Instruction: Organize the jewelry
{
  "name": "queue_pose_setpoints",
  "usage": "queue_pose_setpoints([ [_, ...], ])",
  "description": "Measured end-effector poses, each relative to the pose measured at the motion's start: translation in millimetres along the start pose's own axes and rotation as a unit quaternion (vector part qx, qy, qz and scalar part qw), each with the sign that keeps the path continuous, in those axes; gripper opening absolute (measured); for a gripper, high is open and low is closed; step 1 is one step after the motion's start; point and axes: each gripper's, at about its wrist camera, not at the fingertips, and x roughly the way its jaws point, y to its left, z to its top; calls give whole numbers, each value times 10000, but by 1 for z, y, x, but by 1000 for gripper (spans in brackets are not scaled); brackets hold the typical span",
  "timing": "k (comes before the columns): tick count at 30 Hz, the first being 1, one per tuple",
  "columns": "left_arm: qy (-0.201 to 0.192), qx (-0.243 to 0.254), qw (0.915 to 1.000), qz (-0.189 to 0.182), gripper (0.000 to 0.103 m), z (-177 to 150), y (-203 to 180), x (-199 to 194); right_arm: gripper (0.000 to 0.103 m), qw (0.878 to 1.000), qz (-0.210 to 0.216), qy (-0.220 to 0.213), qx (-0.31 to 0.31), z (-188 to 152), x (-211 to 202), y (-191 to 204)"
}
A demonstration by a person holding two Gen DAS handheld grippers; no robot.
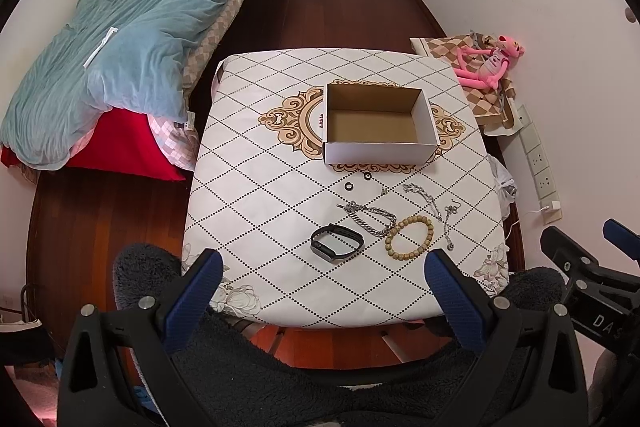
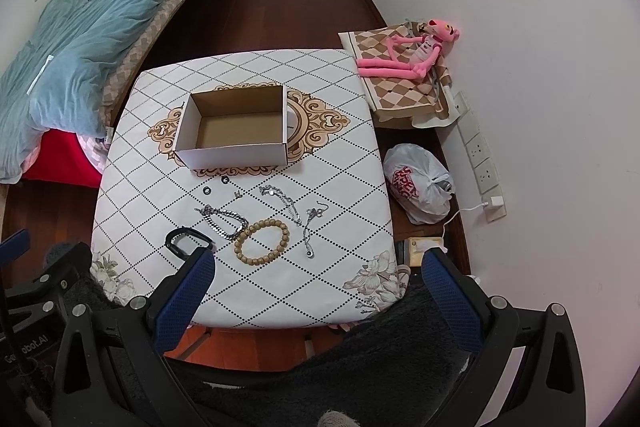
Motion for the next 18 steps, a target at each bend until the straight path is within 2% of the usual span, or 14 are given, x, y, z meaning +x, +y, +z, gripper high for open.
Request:
queue_pose_setpoints([
  [18, -73, 20, 10000, -26, 103, 4, -4, -2, 103, 9999, 10, -108, 23, 1, -5, -2],
])
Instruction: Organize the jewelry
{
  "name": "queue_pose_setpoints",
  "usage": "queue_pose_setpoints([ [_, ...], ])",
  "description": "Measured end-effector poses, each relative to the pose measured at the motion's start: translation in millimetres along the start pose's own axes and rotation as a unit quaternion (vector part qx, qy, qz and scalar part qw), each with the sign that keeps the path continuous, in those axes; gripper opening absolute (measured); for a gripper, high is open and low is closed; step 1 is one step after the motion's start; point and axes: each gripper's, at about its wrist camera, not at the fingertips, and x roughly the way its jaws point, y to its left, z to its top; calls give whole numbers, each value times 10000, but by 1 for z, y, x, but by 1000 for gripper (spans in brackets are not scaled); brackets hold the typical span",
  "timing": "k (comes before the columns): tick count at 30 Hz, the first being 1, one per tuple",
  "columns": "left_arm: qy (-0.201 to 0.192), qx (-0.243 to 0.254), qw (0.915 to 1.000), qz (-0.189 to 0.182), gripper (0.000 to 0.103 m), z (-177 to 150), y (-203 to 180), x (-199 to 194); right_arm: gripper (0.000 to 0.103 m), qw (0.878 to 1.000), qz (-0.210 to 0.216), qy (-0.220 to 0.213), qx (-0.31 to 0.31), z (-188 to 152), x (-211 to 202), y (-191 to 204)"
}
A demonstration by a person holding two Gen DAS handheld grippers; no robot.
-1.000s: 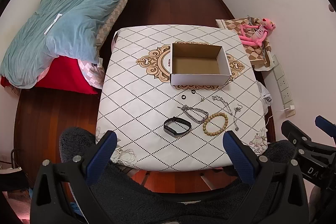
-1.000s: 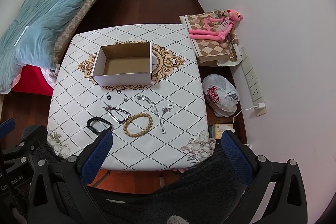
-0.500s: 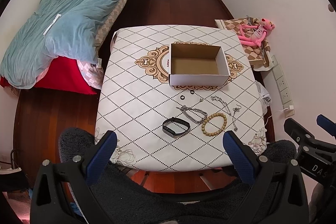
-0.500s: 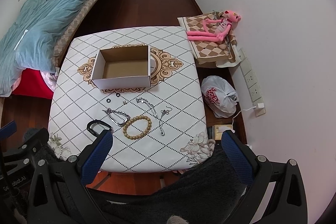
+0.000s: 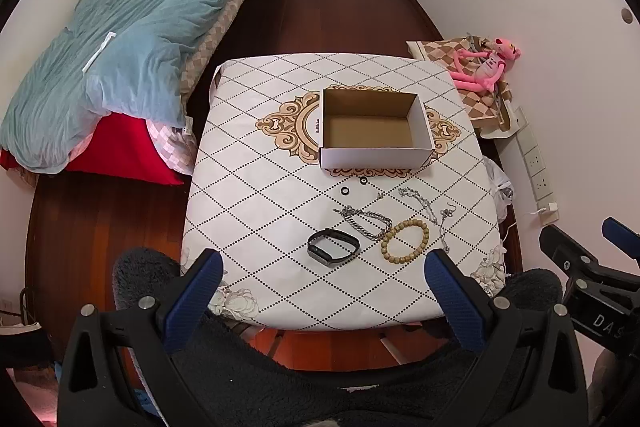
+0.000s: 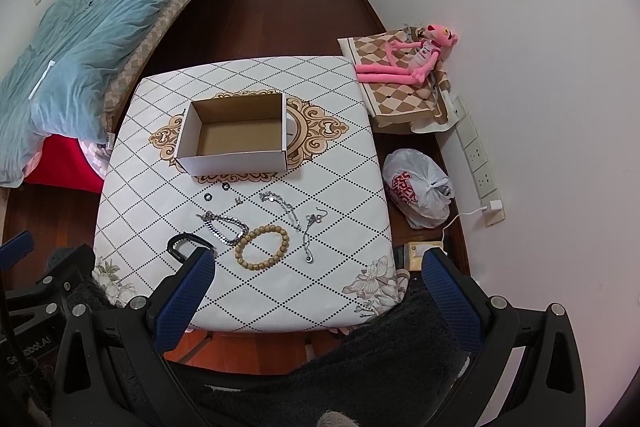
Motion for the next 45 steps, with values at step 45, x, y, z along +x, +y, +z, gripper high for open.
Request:
queue_pose_setpoints([
  [45, 1719, -505, 9838, -1, 81, -27, 37, 235, 85, 9799, 391, 1802, 767, -47, 267, 16],
])
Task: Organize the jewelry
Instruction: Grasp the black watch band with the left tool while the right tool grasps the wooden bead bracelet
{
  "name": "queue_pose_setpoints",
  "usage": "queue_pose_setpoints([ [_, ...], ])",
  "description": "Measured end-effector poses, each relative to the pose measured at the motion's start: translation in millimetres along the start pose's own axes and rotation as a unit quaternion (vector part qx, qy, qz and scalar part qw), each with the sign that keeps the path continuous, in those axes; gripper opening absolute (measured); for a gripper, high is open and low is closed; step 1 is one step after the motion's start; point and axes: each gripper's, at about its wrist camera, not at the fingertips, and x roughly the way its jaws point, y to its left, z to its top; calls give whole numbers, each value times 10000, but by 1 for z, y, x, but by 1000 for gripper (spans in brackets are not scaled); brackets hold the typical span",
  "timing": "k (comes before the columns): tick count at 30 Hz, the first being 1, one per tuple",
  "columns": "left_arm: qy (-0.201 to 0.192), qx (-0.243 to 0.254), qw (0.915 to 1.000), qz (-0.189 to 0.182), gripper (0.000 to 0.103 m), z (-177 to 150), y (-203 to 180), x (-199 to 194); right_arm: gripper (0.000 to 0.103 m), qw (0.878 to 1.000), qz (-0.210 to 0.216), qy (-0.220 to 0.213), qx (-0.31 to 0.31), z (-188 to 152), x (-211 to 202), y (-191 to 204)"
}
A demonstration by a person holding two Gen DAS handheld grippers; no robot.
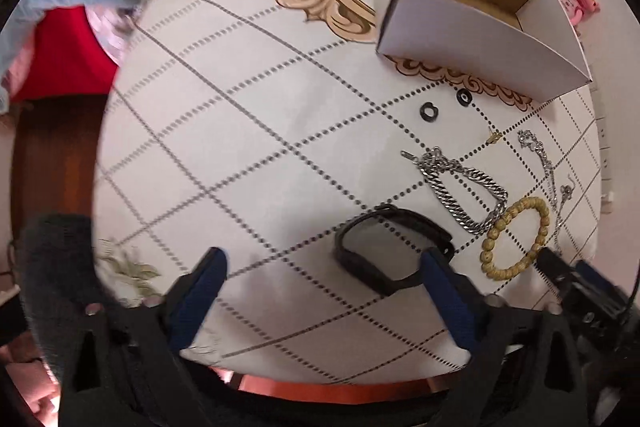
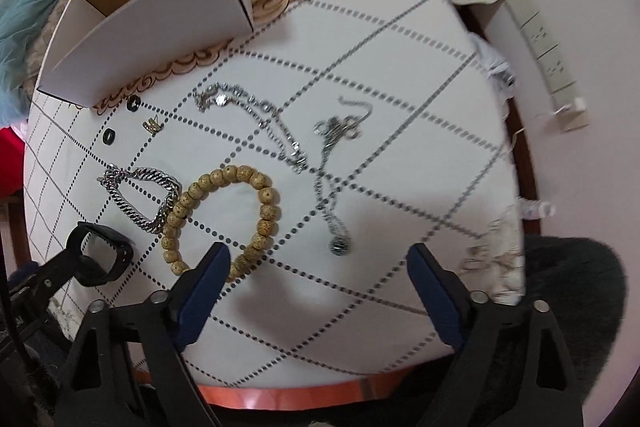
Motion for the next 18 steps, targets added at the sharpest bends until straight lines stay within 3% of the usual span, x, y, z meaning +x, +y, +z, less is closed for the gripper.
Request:
queue_pose_setpoints([
  [4, 74, 9, 9999, -93, 59, 0, -3, 12, 74, 9999, 95, -72, -29, -1, 9, 4],
  [5, 49, 53, 9999, -71, 48, -1, -4, 14, 73, 9998, 71, -141, -103, -2, 9, 6],
  [9, -1, 271, 9996, -74, 20, -5, -8, 18, 53, 9991, -116, -279, -311, -6, 10, 13],
  [13, -206, 600, 9979, 90, 16, -11, -9, 21, 24, 9984, -193, -284, -453, -13, 7, 14],
  [18, -309, 711, 9969, 158, 15, -18, -13, 22, 21, 9973, -277, -280, -628, -23, 1, 16],
])
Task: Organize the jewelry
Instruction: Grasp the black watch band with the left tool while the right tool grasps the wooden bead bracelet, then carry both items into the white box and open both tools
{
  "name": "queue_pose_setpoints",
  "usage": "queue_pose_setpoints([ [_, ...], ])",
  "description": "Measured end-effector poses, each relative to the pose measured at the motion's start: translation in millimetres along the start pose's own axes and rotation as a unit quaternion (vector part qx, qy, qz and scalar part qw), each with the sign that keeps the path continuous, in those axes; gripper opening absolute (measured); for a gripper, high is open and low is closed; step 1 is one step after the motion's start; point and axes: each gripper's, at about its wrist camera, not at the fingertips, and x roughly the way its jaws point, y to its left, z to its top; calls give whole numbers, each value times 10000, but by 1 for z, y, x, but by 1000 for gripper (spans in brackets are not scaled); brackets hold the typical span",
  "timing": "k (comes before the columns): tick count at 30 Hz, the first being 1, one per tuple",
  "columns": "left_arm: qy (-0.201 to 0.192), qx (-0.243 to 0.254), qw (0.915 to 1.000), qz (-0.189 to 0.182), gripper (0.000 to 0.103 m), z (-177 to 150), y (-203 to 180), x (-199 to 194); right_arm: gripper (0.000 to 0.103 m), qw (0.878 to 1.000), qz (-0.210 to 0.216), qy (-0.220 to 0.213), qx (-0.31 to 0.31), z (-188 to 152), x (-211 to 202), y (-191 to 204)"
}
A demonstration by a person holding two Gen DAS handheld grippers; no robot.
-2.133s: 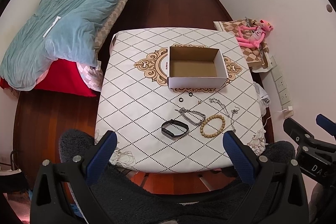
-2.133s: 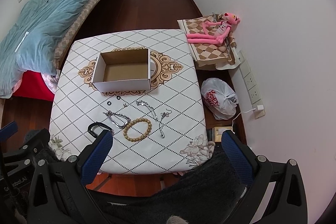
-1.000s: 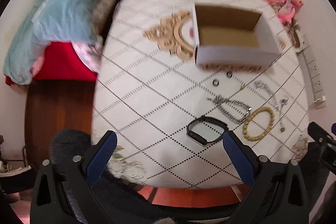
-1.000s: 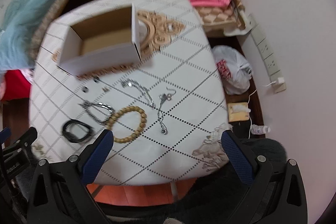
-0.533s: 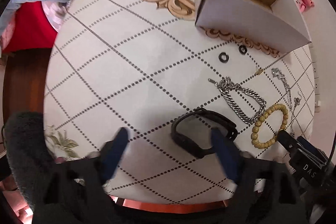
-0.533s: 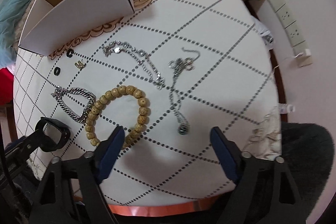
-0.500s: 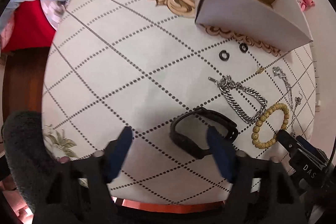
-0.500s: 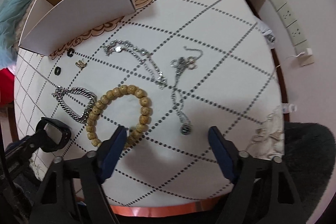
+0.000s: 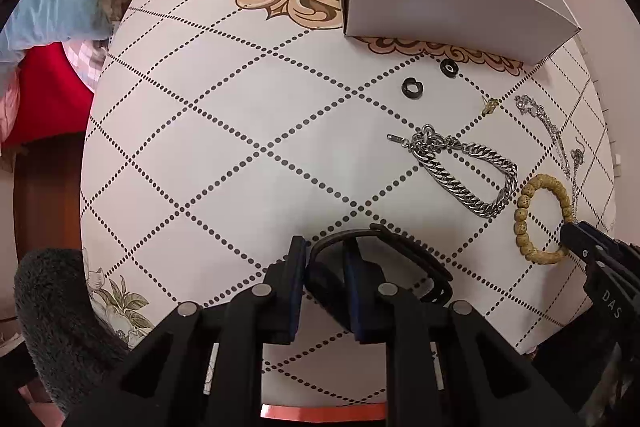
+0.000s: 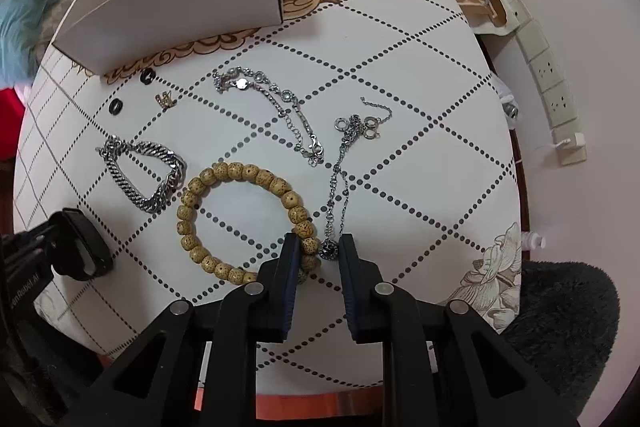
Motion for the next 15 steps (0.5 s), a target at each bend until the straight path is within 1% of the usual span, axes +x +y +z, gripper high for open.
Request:
queue_pose_setpoints([
  [7, -56, -11, 10000, -14, 15, -7, -9, -4, 21, 9999, -35, -70, -92, 0, -6, 6],
  [12, -109, -9, 9999, -20, 15, -2, -5, -6, 20, 9999, -25, -126, -56, -1, -8, 8],
  [13, -110, -17, 9999, -37, 15, -1, -4, -7, 20, 9999, 7, -124, -5, -1, -8, 7],
  [15, -149, -11, 9999, -60, 11, -1, -5, -13, 19, 9996, 201, -143, 126, 2, -9, 1],
])
